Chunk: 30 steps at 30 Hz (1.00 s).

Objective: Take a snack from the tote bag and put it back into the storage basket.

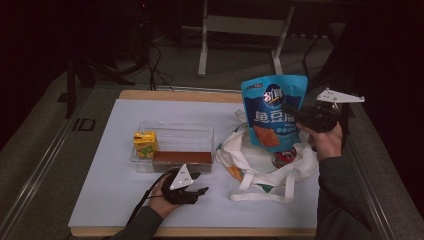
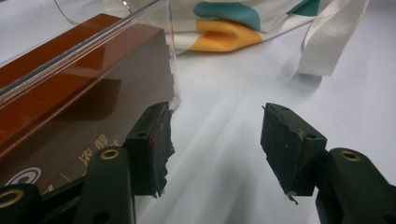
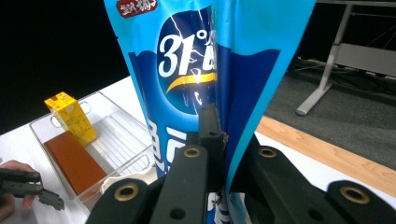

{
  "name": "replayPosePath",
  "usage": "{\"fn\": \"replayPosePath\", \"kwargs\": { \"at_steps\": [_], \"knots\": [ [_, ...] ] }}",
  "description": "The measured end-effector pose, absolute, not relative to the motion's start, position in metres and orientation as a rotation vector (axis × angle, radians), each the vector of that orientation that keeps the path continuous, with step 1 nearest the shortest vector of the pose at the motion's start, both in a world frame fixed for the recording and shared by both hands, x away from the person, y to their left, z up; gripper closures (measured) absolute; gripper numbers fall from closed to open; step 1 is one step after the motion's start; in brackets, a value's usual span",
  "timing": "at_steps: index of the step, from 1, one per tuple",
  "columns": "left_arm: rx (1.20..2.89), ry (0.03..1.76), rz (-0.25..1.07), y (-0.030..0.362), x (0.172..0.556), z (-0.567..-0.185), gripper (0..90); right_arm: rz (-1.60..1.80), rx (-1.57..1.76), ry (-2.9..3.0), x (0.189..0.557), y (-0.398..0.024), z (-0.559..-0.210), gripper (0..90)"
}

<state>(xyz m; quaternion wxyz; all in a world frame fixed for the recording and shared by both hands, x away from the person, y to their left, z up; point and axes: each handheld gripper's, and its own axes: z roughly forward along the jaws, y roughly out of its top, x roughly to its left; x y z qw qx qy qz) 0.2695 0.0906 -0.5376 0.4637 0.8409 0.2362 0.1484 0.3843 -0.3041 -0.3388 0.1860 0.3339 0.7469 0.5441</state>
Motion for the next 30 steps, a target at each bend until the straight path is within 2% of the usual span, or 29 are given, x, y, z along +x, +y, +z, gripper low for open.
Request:
{"fn": "replayPosePath", "kwargs": {
  "at_steps": [30],
  "knots": [
    [2.063, 0.593, 0.347, 0.092, 0.271, -0.538, 42.6, 1.669, 0.890, 2.085, 0.382, -0.262, -0.314, 88.6]
  ]
}}
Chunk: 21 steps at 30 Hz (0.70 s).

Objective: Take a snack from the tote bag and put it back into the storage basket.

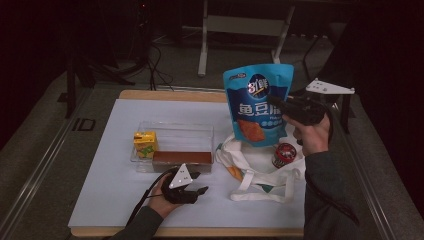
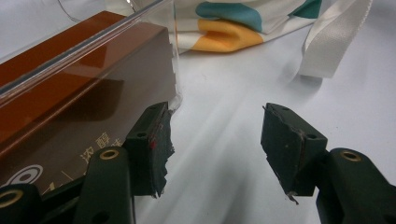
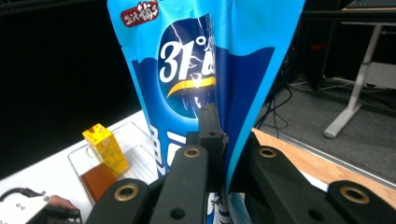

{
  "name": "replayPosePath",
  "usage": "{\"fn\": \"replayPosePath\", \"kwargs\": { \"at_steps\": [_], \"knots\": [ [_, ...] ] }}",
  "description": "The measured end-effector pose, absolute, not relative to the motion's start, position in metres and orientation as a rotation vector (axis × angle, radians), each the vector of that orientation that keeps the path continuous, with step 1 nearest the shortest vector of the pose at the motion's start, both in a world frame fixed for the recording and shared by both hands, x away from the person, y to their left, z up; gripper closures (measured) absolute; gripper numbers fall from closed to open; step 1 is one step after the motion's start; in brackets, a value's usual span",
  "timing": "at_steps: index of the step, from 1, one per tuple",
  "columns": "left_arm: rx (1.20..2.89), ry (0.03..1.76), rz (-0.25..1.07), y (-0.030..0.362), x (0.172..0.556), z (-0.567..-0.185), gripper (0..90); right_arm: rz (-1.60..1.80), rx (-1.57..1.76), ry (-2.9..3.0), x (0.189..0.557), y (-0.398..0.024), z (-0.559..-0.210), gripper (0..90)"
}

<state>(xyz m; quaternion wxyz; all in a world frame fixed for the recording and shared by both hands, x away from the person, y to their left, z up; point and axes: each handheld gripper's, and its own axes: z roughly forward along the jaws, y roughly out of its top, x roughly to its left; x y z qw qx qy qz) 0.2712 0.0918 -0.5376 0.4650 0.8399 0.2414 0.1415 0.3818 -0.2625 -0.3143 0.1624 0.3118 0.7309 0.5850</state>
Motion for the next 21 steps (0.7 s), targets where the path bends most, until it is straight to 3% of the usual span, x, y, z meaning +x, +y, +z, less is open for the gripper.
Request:
{"fn": "replayPosePath", "kwargs": {
  "at_steps": [21],
  "knots": [
    [2.065, 0.590, 0.341, 0.092, 0.272, -0.538, 42.5, 1.792, 0.910, 2.052, 0.393, -0.239, -0.309, 88.5]
  ]
}}
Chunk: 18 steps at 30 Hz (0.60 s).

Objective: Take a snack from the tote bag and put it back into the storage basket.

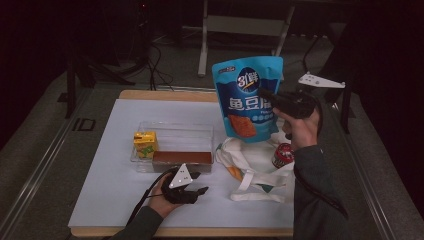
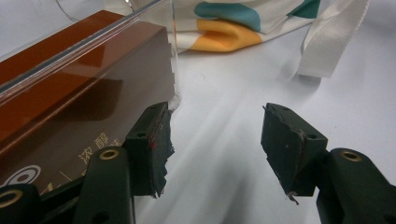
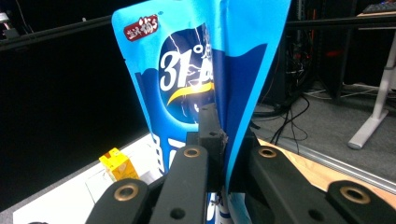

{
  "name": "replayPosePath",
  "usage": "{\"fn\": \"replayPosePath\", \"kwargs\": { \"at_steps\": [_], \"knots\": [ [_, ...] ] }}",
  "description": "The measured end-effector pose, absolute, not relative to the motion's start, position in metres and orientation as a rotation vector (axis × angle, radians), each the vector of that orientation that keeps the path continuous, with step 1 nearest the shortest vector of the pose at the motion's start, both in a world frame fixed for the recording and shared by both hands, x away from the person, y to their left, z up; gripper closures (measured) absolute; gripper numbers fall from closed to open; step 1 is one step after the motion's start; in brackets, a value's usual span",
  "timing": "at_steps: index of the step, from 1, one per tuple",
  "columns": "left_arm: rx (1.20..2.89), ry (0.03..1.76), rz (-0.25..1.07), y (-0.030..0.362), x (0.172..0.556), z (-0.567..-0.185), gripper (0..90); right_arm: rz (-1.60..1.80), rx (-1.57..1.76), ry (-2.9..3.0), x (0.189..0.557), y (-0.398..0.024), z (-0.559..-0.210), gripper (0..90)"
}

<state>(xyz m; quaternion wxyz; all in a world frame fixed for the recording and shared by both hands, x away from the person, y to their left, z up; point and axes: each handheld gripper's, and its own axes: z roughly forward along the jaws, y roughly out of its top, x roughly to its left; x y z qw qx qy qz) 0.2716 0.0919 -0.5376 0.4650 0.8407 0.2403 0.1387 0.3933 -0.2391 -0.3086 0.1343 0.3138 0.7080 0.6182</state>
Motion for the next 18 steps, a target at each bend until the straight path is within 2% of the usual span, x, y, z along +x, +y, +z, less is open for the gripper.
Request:
{"fn": "replayPosePath", "kwargs": {
  "at_steps": [18],
  "knots": [
    [2.065, 0.589, 0.338, 0.092, 0.272, -0.538, 42.5, 1.813, 0.881, 2.067, 0.399, -0.210, -0.298, 88.6]
  ]
}}
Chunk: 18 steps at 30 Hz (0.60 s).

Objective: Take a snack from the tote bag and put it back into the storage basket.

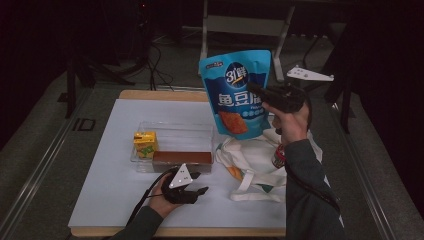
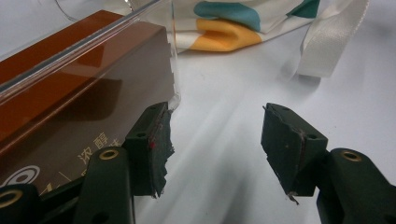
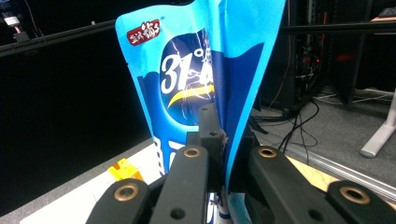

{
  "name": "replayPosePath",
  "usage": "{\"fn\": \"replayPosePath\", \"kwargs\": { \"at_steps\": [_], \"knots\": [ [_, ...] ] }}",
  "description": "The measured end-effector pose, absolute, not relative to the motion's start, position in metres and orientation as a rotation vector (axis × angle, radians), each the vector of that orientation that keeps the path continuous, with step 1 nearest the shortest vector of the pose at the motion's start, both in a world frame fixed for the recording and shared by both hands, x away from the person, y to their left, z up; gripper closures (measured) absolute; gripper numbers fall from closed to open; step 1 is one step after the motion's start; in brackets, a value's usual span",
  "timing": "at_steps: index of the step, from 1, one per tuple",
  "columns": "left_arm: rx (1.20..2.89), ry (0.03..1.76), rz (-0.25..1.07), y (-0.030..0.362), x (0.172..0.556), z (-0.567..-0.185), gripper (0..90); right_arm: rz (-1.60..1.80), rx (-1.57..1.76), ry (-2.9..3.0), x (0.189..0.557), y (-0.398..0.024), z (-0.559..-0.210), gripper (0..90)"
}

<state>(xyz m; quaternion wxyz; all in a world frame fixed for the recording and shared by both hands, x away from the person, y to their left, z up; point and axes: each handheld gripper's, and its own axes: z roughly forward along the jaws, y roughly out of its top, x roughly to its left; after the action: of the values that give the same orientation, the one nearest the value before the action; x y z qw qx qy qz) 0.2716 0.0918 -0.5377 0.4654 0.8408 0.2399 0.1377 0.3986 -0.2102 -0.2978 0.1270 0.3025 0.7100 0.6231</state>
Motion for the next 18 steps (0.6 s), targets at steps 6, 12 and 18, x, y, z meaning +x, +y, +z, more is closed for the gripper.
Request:
{"fn": "replayPosePath", "kwargs": {
  "at_steps": [6, 12, 18],
  "knots": [
    [2.063, 0.589, 0.337, 0.092, 0.272, -0.538, 42.4, 1.814, 0.875, 2.085, 0.403, -0.198, -0.299, 88.6],
    [2.062, 0.589, 0.336, 0.091, 0.272, -0.538, 42.2, 1.806, 0.879, 2.102, 0.407, -0.184, -0.305, 88.6],
    [2.065, 0.588, 0.337, 0.092, 0.272, -0.538, 42.2, 1.800, 0.883, 2.122, 0.410, -0.173, -0.311, 88.6]
  ]
}}
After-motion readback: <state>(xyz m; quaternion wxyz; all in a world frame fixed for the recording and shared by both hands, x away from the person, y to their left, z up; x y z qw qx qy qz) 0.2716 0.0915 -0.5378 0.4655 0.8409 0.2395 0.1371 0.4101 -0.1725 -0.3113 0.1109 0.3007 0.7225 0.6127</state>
